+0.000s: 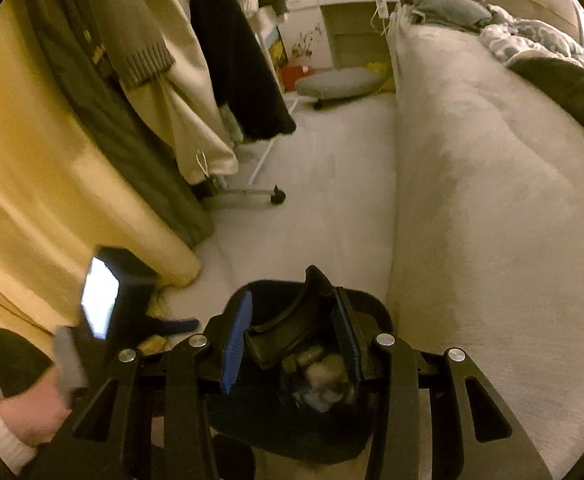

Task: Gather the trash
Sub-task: 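Open the left tool to drop the tissue ball while the right tool drops the black piece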

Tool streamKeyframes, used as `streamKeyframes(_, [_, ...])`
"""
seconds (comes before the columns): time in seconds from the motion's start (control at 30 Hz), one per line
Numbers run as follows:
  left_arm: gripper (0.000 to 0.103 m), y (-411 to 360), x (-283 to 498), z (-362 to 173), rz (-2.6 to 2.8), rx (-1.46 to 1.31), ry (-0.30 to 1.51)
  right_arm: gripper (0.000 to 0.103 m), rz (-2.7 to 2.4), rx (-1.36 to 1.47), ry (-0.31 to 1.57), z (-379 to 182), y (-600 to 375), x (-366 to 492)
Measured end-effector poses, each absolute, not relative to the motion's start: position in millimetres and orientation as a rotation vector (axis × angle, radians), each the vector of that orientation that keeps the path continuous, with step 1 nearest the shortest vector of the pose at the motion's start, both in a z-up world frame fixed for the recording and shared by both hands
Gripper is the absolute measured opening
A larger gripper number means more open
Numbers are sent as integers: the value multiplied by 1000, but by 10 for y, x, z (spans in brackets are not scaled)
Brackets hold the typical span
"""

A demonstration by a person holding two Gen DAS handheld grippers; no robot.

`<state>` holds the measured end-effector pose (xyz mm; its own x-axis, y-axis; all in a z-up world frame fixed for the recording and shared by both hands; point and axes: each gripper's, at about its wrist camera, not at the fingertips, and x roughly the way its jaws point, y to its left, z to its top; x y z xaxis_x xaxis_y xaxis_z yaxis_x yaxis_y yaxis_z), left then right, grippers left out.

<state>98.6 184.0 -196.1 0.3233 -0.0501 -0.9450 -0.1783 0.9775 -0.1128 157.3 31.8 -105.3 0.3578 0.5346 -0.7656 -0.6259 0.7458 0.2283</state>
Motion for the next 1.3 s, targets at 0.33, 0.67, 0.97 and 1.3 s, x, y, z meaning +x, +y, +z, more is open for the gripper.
streamKeyframes(0.33, [68,2090,788,-1339,107,-209,1010,42,744,-210,1074,-1611,632,1590])
streamKeyframes(0.67, [55,2131,657,-760,106,-227,825,42,730,-308,1178,-1990,767,1570])
streamKeyframes(0.97, [53,1928,375,-134,106,-168,661,64,742,-331,1196,-2036,764,1500])
streamKeyframes(1.3, [65,1542,147,237,86,-157,570,80,748,-239,1040,-1438,365,1412])
